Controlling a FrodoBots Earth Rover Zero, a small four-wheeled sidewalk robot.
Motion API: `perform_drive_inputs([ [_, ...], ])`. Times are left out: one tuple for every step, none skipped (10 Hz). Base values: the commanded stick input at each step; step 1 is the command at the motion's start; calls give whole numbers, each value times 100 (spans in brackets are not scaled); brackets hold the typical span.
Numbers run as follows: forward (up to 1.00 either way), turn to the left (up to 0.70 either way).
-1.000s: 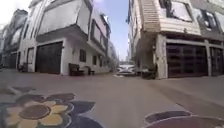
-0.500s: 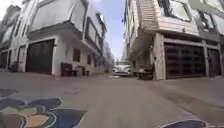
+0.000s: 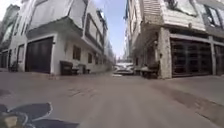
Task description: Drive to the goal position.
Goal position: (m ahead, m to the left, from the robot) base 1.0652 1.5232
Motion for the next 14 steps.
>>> perform_drive_inputs([
  [85, 0],
  [85, 0],
  [85, 0],
  [85, 0],
  [85, 0],
  [85, 0],
  [85, 0],
  [85, 0],
  [85, 0],
  [85, -2],
  [85, -16],
  [85, -31],
  [85, -34],
  [85, -34],
])
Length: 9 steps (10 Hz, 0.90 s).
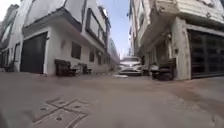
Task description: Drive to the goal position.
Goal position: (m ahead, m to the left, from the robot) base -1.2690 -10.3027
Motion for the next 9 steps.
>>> perform_drive_inputs([
  [85, -34],
  [85, -34],
  [85, -34],
  [85, -34],
  [85, -34],
  [85, -34],
  [72, -42],
  [19, -74],
  [0, -85],
])
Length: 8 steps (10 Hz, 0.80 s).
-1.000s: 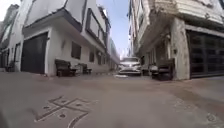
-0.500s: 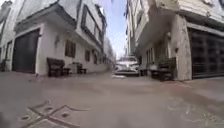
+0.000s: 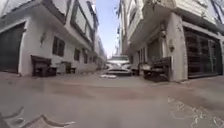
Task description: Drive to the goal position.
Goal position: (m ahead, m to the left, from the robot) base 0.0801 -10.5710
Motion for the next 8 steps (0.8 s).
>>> perform_drive_inputs([
  [0, -85],
  [0, -85],
  [0, -85],
  [0, -85],
  [0, -85],
  [0, -85],
  [0, -85],
  [0, -85],
])
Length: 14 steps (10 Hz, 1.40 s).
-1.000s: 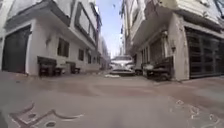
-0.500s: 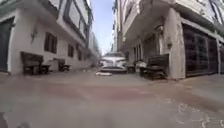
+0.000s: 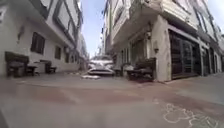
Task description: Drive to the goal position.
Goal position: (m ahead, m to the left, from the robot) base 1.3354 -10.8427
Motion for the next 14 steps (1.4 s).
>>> perform_drive_inputs([
  [0, -85],
  [0, -85],
  [0, -85],
  [0, -85],
  [0, -85],
  [0, -85],
  [0, -85],
  [0, -85],
  [0, -85],
  [0, -85],
  [0, -85],
  [0, -85],
  [0, -85],
  [0, -85],
])
